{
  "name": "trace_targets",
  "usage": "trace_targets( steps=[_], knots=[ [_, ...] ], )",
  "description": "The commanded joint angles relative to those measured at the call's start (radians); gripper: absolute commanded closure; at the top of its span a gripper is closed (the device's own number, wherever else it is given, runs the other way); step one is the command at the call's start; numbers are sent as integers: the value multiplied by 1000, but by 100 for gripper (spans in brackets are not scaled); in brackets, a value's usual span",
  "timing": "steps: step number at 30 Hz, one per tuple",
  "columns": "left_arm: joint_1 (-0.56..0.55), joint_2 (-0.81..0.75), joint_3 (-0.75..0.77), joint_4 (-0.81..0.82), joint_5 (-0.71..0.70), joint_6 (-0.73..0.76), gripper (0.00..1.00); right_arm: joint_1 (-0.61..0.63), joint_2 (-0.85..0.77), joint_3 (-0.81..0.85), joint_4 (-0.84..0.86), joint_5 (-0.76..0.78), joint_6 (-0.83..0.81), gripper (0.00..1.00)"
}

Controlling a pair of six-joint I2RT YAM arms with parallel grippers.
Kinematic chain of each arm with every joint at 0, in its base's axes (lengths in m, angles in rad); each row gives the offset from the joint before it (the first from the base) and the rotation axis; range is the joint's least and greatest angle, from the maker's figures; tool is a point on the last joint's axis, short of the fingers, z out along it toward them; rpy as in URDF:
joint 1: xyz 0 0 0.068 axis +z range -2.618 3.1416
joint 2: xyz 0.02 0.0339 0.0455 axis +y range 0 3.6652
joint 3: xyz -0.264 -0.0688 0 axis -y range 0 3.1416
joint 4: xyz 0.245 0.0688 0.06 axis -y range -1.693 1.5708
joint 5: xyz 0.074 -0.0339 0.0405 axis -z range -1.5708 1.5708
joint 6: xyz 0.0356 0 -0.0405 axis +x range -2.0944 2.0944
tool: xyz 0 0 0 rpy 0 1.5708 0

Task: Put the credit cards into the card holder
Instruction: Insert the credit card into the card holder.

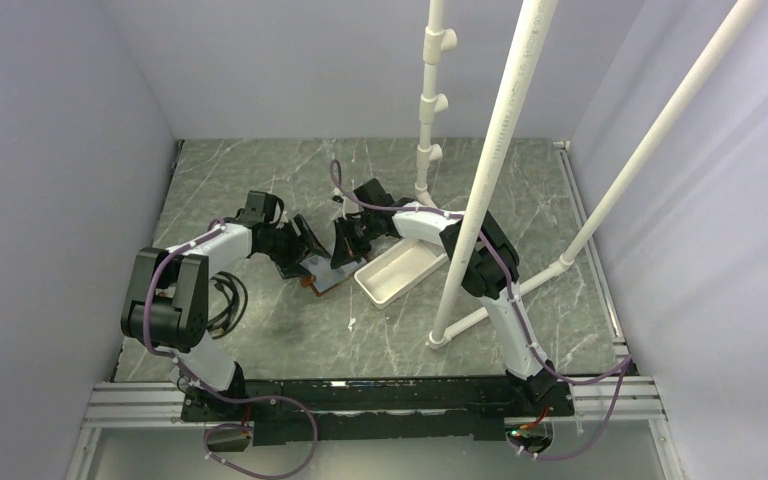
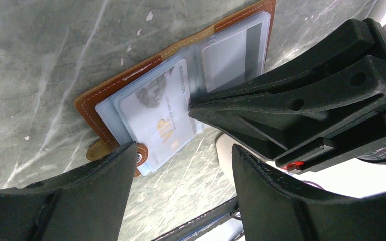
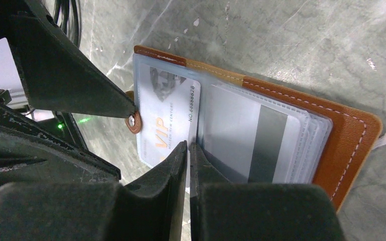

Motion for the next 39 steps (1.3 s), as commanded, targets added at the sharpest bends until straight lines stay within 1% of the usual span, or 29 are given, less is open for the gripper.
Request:
trace_targets(
  steps=[1,5,9,12,16,20,27,34,39],
  knots=[
    [-7,-28,20,24,14,3,25,6,37,18,-25,39,-36,91],
    [-7,-44,26,-6,-21,2,19,6,40,18,-27,40,-37,91],
    [-13,-122,10,-8,-16,6,19,7,40,18,-32,42,-39,92],
    [-47,-166,8,-40,9,-27,20,6,42,24,-37,42,-42,92],
    [-113,-200,-23,-46,-28,-99,19,7,44,26,-35,41,-39,92],
    [-129,-182,-57,-21,-48,-145,18,8,50,28,-38,38,-41,92],
    [-148,-140,-52,-34,-80,-172,17,8,52,34,-46,38,-43,92],
    [-149,-116,-29,-79,-128,-159,14,8,57,38,-51,39,-45,93],
    [-149,-73,-5,-74,-122,-138,14,8,55,35,-53,40,-47,93]
  ],
)
